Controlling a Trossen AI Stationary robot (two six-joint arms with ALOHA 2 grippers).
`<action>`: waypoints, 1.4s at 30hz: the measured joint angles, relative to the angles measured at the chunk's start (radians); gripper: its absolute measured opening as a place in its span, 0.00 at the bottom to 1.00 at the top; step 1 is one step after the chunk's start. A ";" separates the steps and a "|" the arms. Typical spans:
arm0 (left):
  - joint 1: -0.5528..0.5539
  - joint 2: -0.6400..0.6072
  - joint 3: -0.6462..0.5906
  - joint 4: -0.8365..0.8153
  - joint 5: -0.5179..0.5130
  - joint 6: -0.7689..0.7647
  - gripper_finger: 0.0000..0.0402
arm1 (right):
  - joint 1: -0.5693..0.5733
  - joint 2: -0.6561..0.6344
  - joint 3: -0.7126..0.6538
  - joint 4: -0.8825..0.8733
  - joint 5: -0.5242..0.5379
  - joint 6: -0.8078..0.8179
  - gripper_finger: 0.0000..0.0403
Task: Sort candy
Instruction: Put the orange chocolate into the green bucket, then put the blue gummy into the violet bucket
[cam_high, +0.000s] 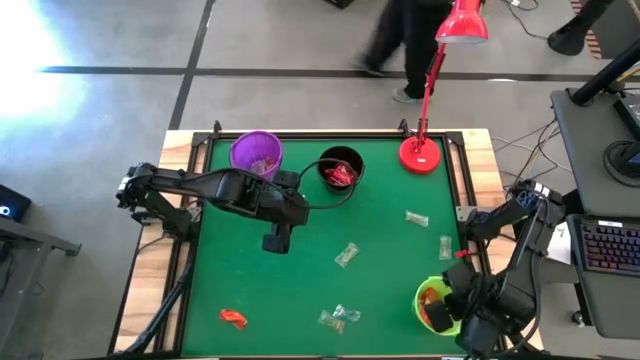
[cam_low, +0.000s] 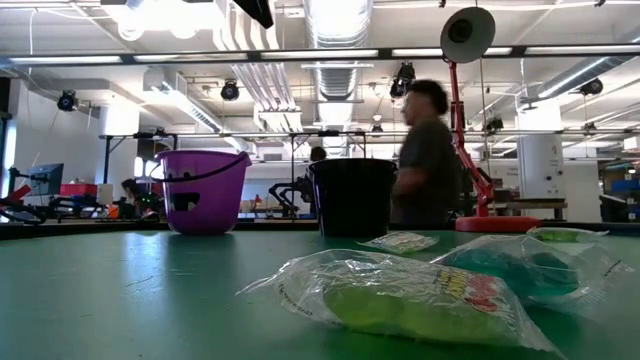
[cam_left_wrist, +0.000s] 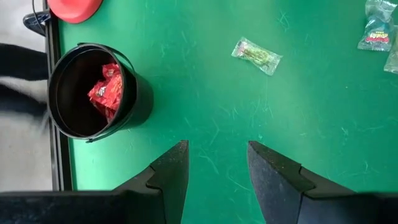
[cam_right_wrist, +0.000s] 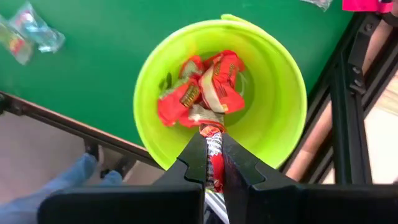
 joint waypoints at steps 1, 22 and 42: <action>0.000 0.000 0.000 -0.001 0.000 -0.002 0.36 | -0.001 0.004 0.000 0.000 -0.011 -0.014 0.05; -0.027 -0.008 -0.055 -0.214 0.067 -0.156 0.36 | -0.016 0.039 0.000 -0.056 0.062 0.058 0.37; -0.059 -0.056 -0.394 0.356 0.306 -0.096 0.36 | -0.128 0.039 0.000 -0.058 0.248 -0.019 0.37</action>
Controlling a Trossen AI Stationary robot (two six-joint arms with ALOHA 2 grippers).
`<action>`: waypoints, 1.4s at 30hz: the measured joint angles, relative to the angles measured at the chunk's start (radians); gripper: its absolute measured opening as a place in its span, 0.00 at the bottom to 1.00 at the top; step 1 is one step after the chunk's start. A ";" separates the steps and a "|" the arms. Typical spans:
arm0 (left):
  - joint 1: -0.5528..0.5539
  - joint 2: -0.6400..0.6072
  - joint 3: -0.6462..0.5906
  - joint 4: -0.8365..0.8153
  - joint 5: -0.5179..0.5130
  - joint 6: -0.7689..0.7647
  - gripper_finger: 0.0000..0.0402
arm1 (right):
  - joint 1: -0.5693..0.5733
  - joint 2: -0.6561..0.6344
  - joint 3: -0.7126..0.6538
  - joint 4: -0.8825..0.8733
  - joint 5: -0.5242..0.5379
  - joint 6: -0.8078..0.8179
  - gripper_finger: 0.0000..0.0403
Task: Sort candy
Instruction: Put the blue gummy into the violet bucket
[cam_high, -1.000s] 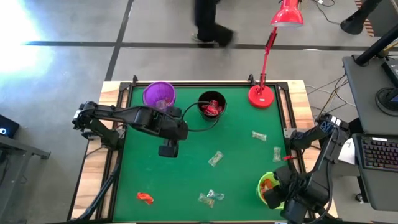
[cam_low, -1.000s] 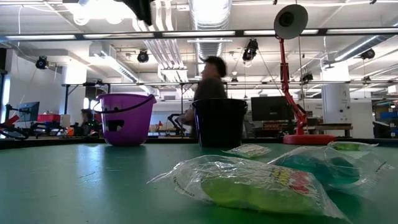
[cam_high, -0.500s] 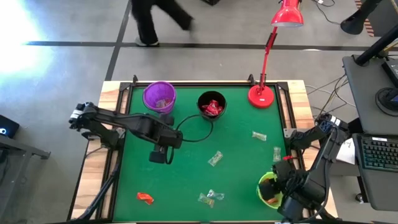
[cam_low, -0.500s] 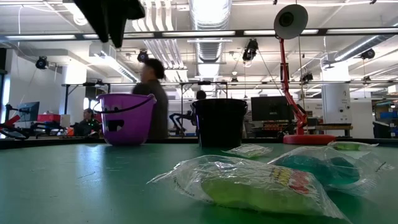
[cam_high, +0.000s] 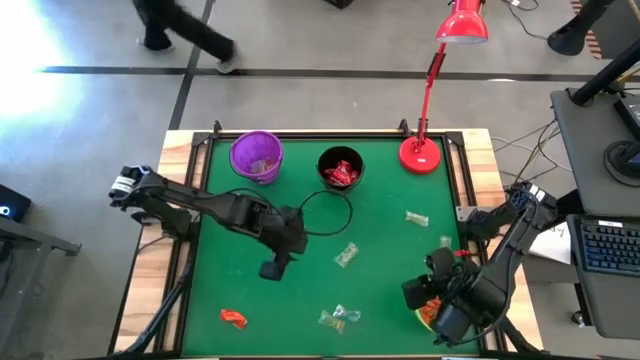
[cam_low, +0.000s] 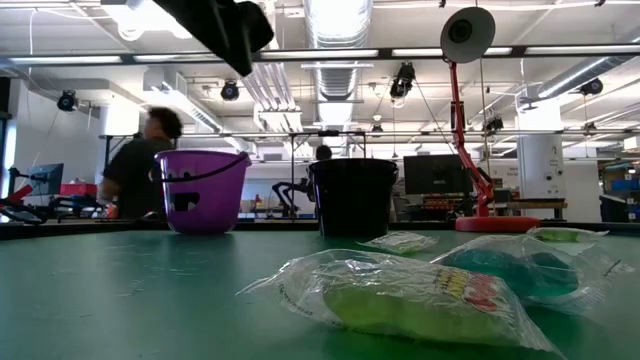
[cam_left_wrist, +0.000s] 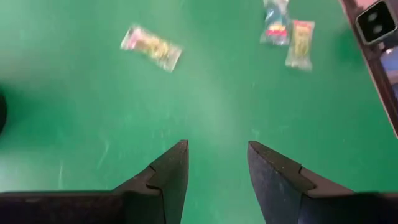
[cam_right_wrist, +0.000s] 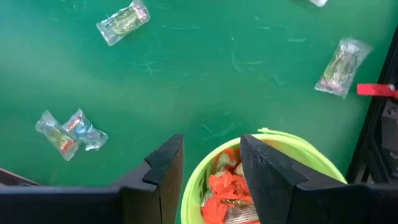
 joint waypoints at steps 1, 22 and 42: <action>0.000 0.004 -0.004 0.023 0.001 0.003 0.36 | -0.004 0.000 0.000 0.001 0.000 -0.015 0.37; -0.060 0.292 0.245 0.161 0.062 -0.067 0.36 | -0.016 0.000 0.000 0.000 -0.002 -0.334 0.37; -0.136 0.721 0.708 0.003 0.073 -0.112 0.36 | 0.061 -0.089 0.000 0.000 -0.009 -0.454 0.36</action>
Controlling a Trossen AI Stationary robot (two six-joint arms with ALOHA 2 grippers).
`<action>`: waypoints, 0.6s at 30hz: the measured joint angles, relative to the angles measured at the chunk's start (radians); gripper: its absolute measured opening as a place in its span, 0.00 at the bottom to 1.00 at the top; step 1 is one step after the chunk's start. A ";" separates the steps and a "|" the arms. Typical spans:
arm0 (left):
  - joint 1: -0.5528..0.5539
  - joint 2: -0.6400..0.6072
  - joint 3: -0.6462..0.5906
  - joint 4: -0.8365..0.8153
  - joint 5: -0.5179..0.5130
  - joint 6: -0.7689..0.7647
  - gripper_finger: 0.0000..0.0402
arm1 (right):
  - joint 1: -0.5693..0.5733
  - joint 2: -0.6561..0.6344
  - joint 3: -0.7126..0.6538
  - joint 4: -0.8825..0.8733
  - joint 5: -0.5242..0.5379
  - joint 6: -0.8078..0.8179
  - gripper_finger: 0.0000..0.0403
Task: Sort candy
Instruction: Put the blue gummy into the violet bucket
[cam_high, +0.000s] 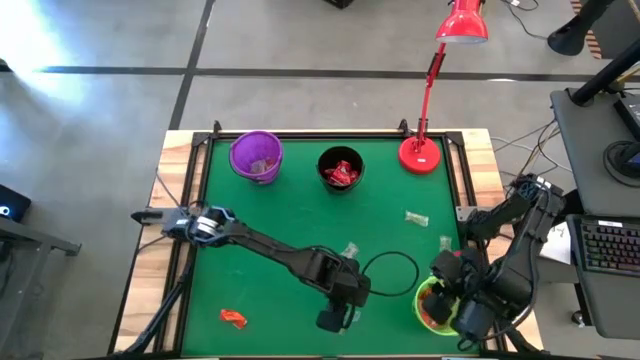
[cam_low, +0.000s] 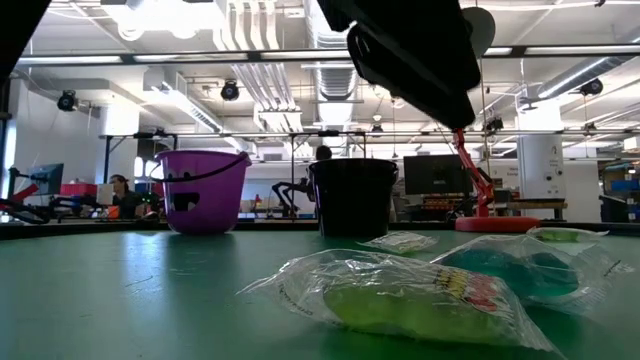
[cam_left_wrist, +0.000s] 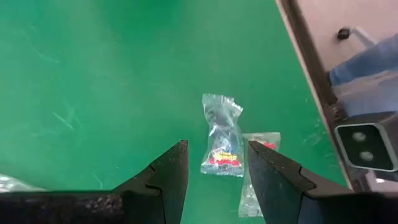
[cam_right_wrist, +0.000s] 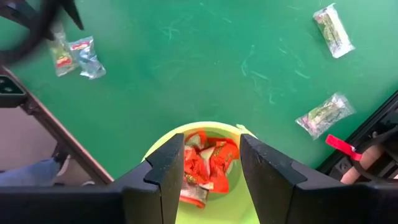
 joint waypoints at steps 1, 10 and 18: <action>-0.002 0.014 0.014 -0.013 0.000 -0.001 0.36 | 0.005 -0.004 0.000 0.000 0.001 0.005 0.37; -0.025 0.066 0.031 -0.022 0.000 -0.011 0.36 | 0.015 -0.025 0.000 0.001 0.003 -0.013 0.37; -0.023 0.094 0.007 0.007 -0.001 -0.045 0.36 | 0.016 -0.035 0.000 0.002 0.006 -0.017 0.37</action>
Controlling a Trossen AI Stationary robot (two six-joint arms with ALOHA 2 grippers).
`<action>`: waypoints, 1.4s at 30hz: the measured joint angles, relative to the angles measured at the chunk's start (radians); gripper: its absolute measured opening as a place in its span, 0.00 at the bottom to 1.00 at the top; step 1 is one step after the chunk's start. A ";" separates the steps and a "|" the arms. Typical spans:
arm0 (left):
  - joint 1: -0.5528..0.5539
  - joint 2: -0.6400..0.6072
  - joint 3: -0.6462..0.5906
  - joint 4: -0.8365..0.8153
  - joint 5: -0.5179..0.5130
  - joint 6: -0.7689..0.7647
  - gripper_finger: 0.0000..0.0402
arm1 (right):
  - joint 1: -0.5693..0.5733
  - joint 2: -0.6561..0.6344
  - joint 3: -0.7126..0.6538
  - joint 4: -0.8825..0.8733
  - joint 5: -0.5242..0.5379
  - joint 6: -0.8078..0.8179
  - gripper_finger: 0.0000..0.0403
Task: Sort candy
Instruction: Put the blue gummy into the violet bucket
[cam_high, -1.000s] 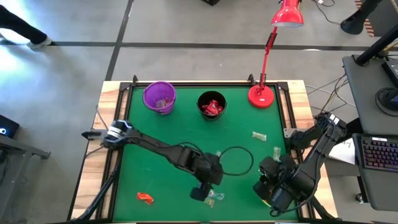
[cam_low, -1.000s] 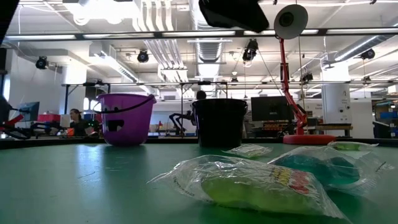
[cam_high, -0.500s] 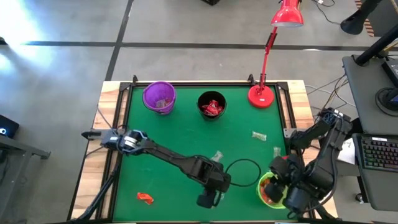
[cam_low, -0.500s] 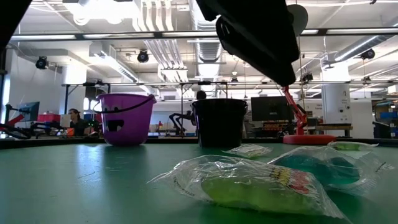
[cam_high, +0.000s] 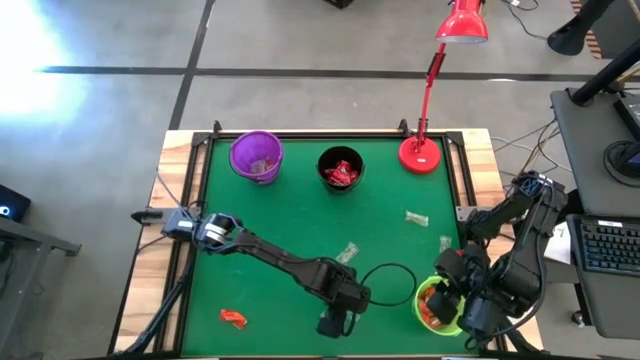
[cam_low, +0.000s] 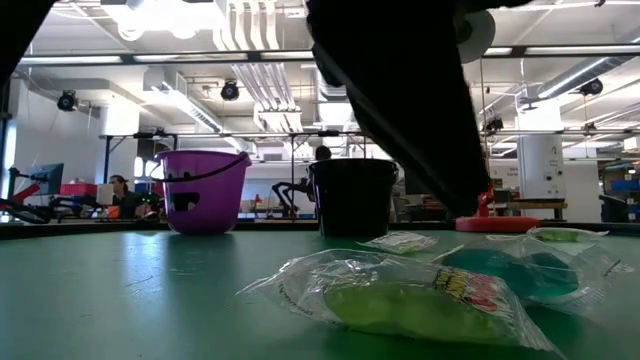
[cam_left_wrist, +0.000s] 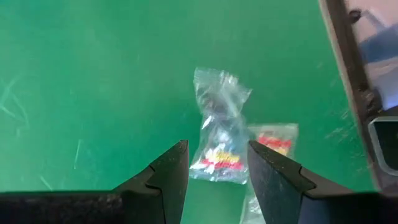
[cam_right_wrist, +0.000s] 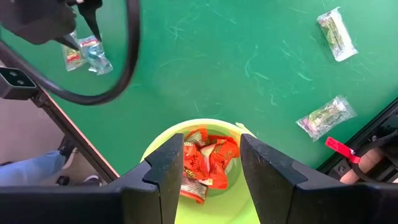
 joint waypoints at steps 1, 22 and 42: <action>0.000 0.000 0.001 0.007 0.000 -0.002 0.36 | 0.000 0.000 0.000 -0.001 0.000 -0.002 0.37; 0.007 0.010 -0.085 0.128 0.043 -0.084 0.36 | 0.000 0.000 0.000 0.000 0.001 -0.020 0.36; 0.010 0.003 -0.103 0.131 0.044 -0.087 0.03 | 0.000 0.000 0.000 -0.001 0.028 -0.045 0.36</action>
